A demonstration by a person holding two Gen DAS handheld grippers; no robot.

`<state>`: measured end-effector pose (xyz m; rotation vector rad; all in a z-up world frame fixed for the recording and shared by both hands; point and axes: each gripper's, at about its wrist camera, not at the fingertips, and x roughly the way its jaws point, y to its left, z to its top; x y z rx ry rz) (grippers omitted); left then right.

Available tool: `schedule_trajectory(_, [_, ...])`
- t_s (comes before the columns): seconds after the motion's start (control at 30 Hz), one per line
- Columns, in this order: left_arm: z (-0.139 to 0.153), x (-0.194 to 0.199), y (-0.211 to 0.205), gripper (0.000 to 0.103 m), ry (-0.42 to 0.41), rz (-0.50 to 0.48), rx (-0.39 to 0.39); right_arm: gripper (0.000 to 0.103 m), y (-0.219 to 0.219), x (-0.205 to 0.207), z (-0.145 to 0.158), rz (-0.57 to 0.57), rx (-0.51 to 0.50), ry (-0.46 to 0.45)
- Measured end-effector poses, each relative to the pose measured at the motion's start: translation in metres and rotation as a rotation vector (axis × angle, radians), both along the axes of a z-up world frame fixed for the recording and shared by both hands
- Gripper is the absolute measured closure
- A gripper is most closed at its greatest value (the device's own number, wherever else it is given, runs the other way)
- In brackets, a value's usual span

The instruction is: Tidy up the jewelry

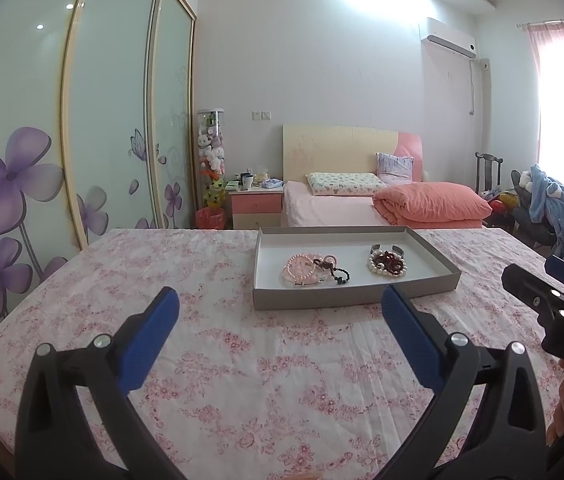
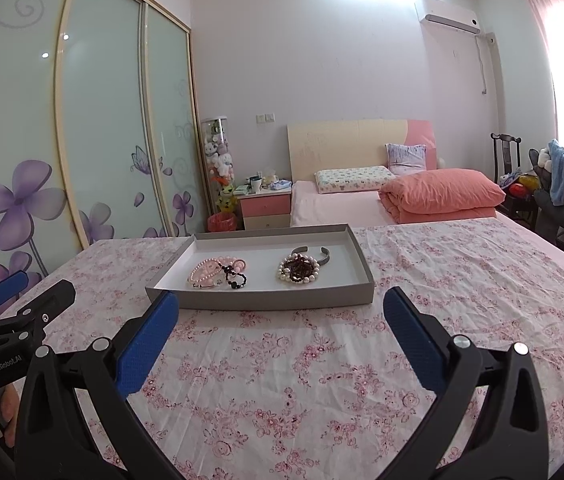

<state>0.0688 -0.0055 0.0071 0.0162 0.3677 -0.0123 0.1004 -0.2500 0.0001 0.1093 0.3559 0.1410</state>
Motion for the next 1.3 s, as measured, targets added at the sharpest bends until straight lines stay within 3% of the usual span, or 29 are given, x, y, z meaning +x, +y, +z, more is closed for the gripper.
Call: schedule_trajectory(1.3, [-0.0025,0.0034,-0.0027,0.004,0.021,0.002,-0.002,0.002,0.0007,0.0007,-0.0005,0.0,0.002,0.004])
